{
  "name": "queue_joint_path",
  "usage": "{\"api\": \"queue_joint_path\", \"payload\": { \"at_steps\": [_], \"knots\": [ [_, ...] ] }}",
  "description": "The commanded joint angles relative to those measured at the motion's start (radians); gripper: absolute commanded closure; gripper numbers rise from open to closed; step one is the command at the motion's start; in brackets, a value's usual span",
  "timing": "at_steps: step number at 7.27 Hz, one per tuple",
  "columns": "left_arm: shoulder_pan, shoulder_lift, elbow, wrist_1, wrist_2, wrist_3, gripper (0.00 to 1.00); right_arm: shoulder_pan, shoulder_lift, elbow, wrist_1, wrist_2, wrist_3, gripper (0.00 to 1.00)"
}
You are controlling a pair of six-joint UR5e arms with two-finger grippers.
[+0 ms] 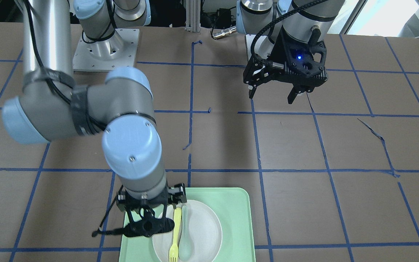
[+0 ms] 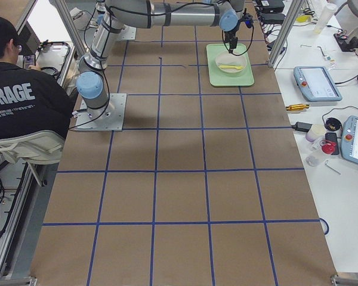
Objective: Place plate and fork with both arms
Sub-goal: 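Move the right gripper over the plate and lower onto the yellow fork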
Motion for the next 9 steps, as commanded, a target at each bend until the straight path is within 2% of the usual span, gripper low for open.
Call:
{"api": "queue_joint_path", "payload": {
  "at_steps": [1,2,3,4,6,8,9],
  "knots": [
    [0.000,-0.001,-0.003,0.000,0.000,0.003,0.00,0.011,0.151,-0.048,-0.181,0.010,0.091,0.11],
    [0.000,-0.001,-0.004,0.000,0.000,0.003,0.00,0.011,0.161,-0.029,-0.261,0.057,0.166,0.14],
    [0.000,-0.004,-0.004,0.001,0.000,0.003,0.00,0.011,0.164,0.001,-0.280,0.054,0.166,0.22],
    [0.000,-0.013,-0.005,0.001,0.000,0.003,0.00,0.009,0.166,0.046,-0.321,0.050,0.163,0.25],
    [0.000,-0.014,-0.005,0.001,0.000,0.003,0.00,0.006,0.149,0.064,-0.324,0.037,0.122,0.36],
    [0.000,-0.015,-0.007,0.001,0.000,0.003,0.00,0.006,0.146,0.086,-0.320,0.038,0.114,0.56],
    [0.000,-0.017,-0.007,0.001,0.000,0.003,0.00,0.006,0.124,0.118,-0.317,0.037,0.111,0.57]
  ]
}}
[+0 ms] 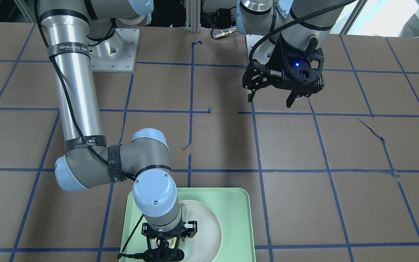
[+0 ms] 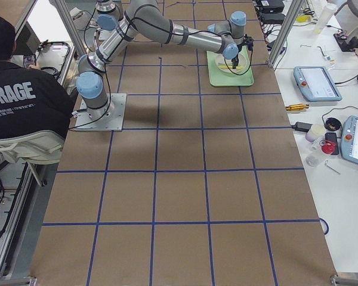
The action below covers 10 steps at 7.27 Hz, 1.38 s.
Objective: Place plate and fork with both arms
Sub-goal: 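Move the right gripper over the plate and lower onto the yellow fork, then close the right gripper on the yellow fork and lift it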
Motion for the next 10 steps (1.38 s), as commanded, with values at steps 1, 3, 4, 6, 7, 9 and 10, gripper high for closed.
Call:
{"api": "queue_joint_path", "payload": {
  "at_steps": [1,3,4,6,7,9,10],
  "knots": [
    [0.000,0.001,-0.002,0.000,0.000,0.000,0.00,-0.003,-0.029,0.057,0.004,-0.003,-0.008,0.57],
    [0.000,0.004,-0.007,0.000,-0.002,0.000,0.00,-0.005,-0.024,0.047,-0.001,0.000,-0.006,0.57],
    [0.000,0.005,-0.007,0.002,-0.002,0.000,0.00,-0.003,-0.024,0.041,-0.002,0.005,-0.005,0.57],
    [0.000,0.006,-0.007,0.002,-0.002,0.000,0.00,-0.003,-0.012,0.047,-0.007,0.012,0.002,0.57],
    [0.000,0.001,-0.007,0.002,-0.003,0.000,0.00,-0.003,-0.011,0.047,-0.008,0.009,0.002,0.57],
    [0.000,0.005,-0.007,0.003,-0.002,0.000,0.00,-0.003,-0.009,0.044,-0.008,0.012,0.002,0.57],
    [0.000,0.005,-0.007,0.005,-0.002,0.000,0.00,-0.003,-0.001,0.044,-0.008,0.012,0.003,0.57]
  ]
}}
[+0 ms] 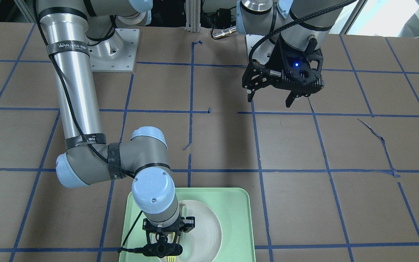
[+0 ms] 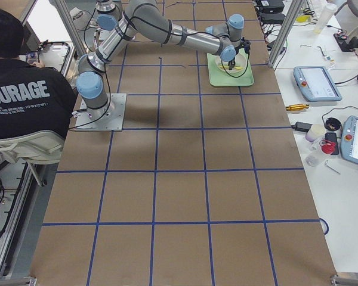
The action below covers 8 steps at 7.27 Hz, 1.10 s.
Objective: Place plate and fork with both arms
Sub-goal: 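Close the right gripper on the yellow fork and lift it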
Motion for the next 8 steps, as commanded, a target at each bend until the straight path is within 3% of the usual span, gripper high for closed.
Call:
{"api": "queue_joint_path", "payload": {
  "at_steps": [1,2,4,6,8],
  "knots": [
    [0.000,0.000,0.000,0.001,-0.001,0.000,0.00,0.000,0.013,0.001,-0.020,0.002,0.001,0.58],
    [0.000,-0.003,0.000,0.001,-0.001,0.000,0.00,0.000,0.012,0.001,-0.020,-0.004,0.000,0.71],
    [0.000,-0.004,-0.001,0.003,-0.001,0.000,0.00,0.000,0.002,0.001,-0.017,-0.007,-0.002,0.86],
    [0.000,-0.003,-0.001,0.003,-0.001,0.000,0.00,-0.008,-0.049,0.006,-0.009,-0.013,-0.057,0.89],
    [0.000,-0.006,-0.001,0.004,-0.001,0.000,0.00,-0.102,-0.096,0.026,0.018,-0.015,-0.175,0.88]
  ]
}}
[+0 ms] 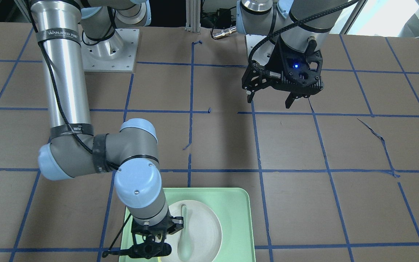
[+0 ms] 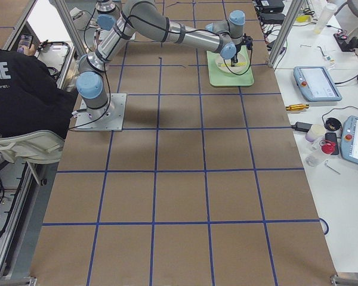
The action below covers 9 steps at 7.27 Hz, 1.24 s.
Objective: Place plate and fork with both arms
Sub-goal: 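Close the right gripper on the yellow fork and lift it, then place the fork on the tray beside the plate and open the right gripper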
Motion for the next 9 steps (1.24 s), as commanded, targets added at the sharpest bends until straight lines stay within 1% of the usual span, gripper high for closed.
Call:
{"api": "queue_joint_path", "payload": {
  "at_steps": [1,2,3,4,5,6,7,9],
  "knots": [
    [0.000,-0.003,0.000,0.001,0.000,0.000,0.00,-0.081,-0.033,0.014,0.061,-0.002,-0.109,0.88],
    [0.000,-0.002,0.000,0.003,0.000,0.000,0.00,-0.082,-0.019,0.058,0.073,-0.049,-0.045,0.88],
    [0.000,-0.002,-0.002,0.003,0.000,0.000,0.00,-0.080,-0.017,0.106,0.058,-0.065,-0.013,0.88],
    [0.000,-0.002,-0.003,0.003,0.000,0.000,0.00,-0.077,-0.016,0.111,0.050,-0.062,-0.013,0.88],
    [0.000,0.000,-0.003,0.003,0.000,0.000,0.00,-0.076,-0.016,0.112,0.041,-0.022,-0.014,0.86],
    [0.000,0.001,-0.003,0.003,0.000,0.000,0.00,-0.076,-0.017,0.114,0.035,0.001,-0.016,0.77],
    [0.000,0.002,-0.003,0.003,0.001,0.000,0.00,-0.074,-0.020,0.115,0.030,0.022,-0.016,0.01],
    [0.000,0.006,-0.003,0.003,0.002,0.000,0.00,-0.074,-0.045,0.126,0.033,0.033,-0.019,0.00]
  ]
}}
